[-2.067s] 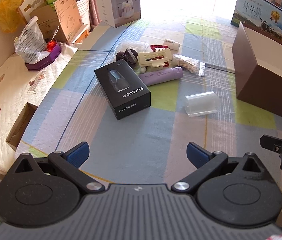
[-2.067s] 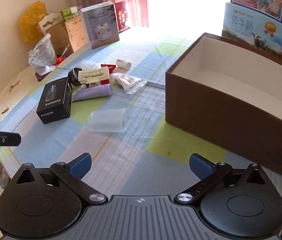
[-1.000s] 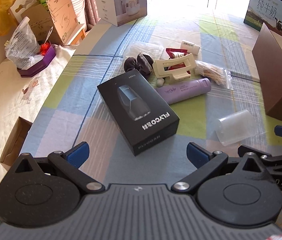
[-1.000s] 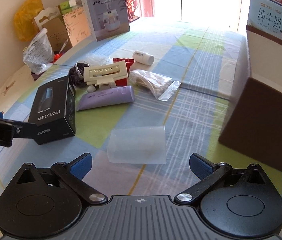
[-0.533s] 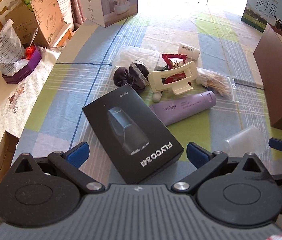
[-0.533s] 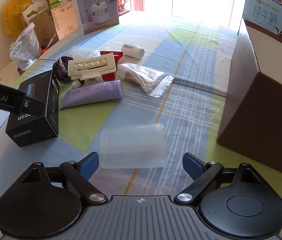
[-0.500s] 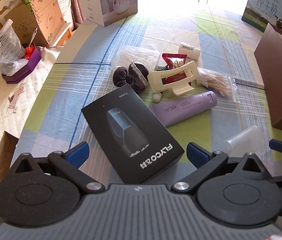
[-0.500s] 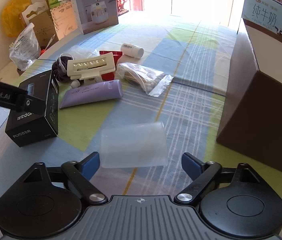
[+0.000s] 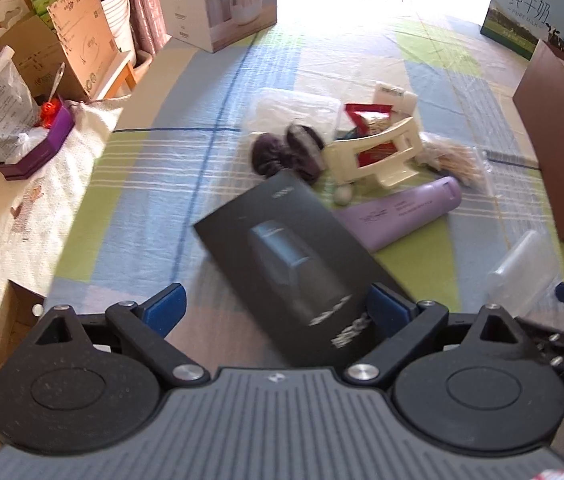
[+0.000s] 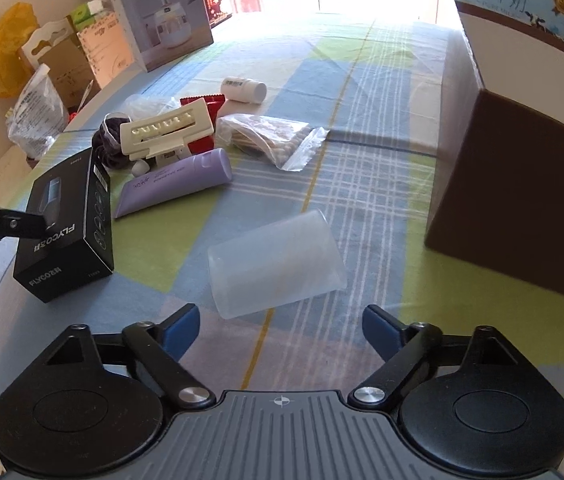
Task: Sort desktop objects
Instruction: 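Grasp the black FLYCO box with the left tool while the right tool grasps the clear cup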
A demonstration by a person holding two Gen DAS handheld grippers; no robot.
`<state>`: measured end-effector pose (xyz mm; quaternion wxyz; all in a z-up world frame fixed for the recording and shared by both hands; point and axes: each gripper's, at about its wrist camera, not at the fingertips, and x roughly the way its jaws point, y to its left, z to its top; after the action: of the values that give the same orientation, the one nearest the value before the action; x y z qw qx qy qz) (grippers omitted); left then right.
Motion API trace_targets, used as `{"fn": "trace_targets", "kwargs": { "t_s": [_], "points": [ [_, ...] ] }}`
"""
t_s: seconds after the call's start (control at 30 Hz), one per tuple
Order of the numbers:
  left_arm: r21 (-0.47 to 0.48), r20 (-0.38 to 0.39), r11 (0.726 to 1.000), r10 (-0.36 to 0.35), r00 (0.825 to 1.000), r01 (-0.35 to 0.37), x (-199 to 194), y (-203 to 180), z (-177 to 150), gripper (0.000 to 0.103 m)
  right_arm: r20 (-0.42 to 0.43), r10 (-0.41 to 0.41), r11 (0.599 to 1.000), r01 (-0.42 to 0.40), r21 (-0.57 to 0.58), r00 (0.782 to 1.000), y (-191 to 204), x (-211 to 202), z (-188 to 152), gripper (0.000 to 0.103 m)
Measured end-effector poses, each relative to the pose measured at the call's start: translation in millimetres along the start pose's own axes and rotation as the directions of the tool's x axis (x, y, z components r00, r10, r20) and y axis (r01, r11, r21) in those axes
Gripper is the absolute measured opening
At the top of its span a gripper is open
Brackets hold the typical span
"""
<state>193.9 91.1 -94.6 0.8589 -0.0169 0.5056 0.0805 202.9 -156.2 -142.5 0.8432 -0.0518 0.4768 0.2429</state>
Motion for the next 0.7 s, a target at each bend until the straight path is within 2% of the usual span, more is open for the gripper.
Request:
{"fn": "trace_targets", "kwargs": {
  "t_s": [0.1,0.13,0.23,0.47,0.53,0.6,0.7],
  "points": [
    [-0.02,-0.027,1.0,0.005,1.0,-0.005,-3,18,-1,0.094,0.005,-0.02,1.0,0.02,0.014,1.0,0,-1,0,0.091],
    [-0.044,-0.042,0.999,-0.013,0.999,0.011,-4,23,2,0.093,0.008,-0.026,0.999,0.026,0.023,1.0,-1,-2,1,0.091],
    [-0.105,-0.043,0.992,-0.078,0.996,0.073,-5,23,11,0.099,0.015,-0.039,0.998,0.038,0.058,0.999,-2,-3,3,0.091],
    [-0.031,-0.081,0.998,-0.05,0.995,0.048,23,-20,26,0.102,0.024,-0.065,0.994,0.063,0.087,0.998,-2,-10,1,0.092],
    [-0.014,-0.082,0.999,-0.037,0.996,0.036,28,-21,27,0.102,0.024,-0.07,0.993,0.068,0.095,0.997,-3,-12,0,0.093],
    [-0.011,-0.085,0.998,-0.063,0.994,0.063,30,-14,25,0.102,0.026,-0.072,0.993,0.07,0.099,0.997,-3,-11,-1,0.093],
    [-0.006,-0.09,0.996,-0.088,0.992,0.088,30,-2,21,0.093,0.028,-0.069,0.994,0.066,0.089,0.997,2,-9,1,0.093]
  ]
}}
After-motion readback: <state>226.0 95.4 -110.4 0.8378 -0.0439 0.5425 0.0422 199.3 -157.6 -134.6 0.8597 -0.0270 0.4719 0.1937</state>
